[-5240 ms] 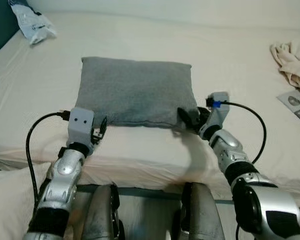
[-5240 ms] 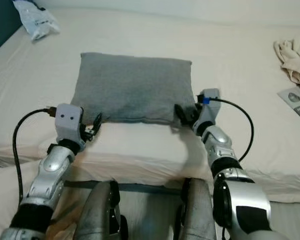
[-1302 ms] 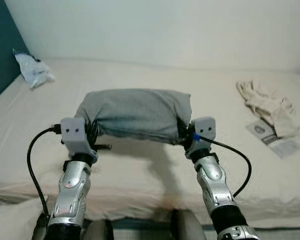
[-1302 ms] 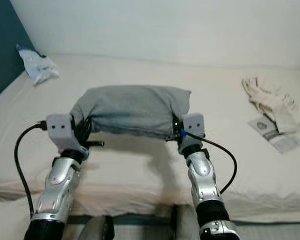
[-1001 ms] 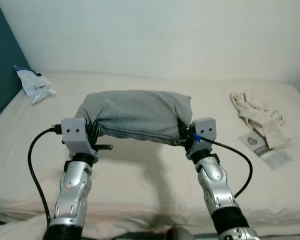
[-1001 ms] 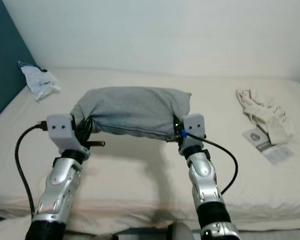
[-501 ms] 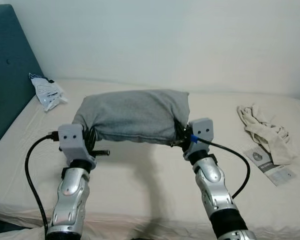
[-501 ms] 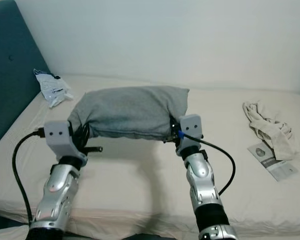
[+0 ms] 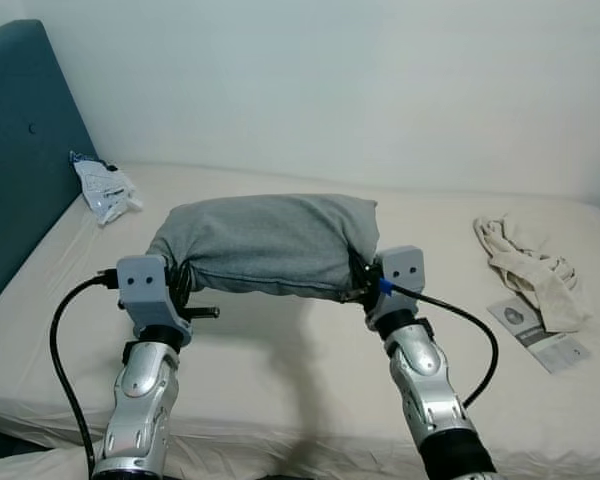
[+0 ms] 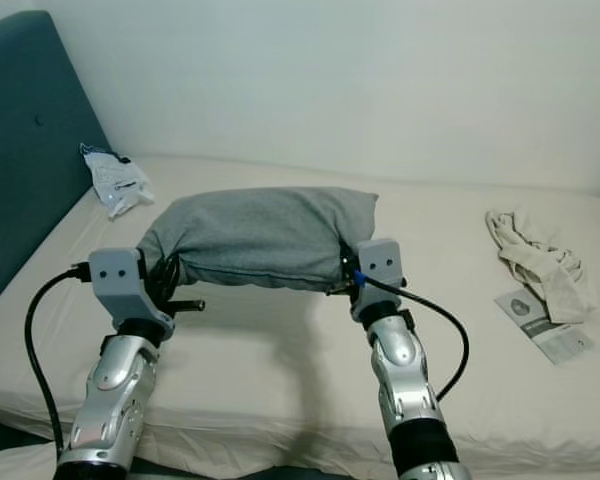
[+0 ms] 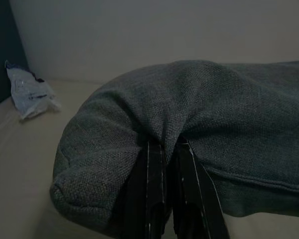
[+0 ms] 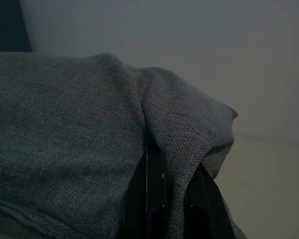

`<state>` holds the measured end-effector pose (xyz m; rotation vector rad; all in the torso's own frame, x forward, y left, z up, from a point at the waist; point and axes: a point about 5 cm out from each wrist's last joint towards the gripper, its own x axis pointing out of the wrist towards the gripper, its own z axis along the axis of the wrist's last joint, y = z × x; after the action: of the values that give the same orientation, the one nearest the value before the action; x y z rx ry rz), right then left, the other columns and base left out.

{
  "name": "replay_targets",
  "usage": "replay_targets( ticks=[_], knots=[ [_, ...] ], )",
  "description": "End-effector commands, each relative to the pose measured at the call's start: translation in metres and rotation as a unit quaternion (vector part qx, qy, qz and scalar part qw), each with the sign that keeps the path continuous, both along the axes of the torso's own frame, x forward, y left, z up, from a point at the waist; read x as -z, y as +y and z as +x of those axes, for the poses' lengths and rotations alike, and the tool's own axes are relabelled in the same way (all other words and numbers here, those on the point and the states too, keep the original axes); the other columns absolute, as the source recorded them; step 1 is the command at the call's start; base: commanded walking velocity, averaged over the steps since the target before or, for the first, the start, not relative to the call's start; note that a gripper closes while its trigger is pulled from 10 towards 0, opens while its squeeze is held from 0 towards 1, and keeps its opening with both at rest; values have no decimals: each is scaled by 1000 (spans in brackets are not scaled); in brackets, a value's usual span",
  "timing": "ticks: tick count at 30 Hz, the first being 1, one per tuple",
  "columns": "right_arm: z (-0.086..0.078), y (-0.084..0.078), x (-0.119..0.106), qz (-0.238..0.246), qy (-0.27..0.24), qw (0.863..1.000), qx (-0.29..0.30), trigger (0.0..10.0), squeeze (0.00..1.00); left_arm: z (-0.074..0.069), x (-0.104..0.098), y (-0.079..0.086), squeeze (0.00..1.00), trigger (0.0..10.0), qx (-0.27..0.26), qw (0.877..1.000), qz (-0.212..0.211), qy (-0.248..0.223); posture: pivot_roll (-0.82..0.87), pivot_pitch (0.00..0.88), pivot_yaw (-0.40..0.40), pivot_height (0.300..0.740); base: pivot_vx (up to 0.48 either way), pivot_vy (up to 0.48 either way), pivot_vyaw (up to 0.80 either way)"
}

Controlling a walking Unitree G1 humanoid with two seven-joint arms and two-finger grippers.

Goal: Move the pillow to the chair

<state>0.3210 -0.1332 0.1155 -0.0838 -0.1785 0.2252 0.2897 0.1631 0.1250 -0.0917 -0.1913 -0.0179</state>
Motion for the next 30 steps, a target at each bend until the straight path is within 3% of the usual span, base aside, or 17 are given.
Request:
replay_targets(
  ticks=[1, 16, 30],
  knots=[
    [-1, 3, -6, 1, -16, 1000, -6, 10000, 0, -1, -7, -4, 0, 10000, 11, 999, 24, -22, 40, 36, -23, 740, 0, 0, 0],
    [-3, 11, -3, 11, -4, 1000, -20, 10000, 0, -2, -5, -18, 0, 10000, 13, 999, 37, -18, 44, 52, -33, 740, 0, 0, 0],
    [-9, 11, 1, 16, 9, 999, -27, 10000, 0, -3, -2, -22, 0, 10000, 17, 999, 34, -14, 28, 57, -36, 740, 0, 0, -779]
  ],
)
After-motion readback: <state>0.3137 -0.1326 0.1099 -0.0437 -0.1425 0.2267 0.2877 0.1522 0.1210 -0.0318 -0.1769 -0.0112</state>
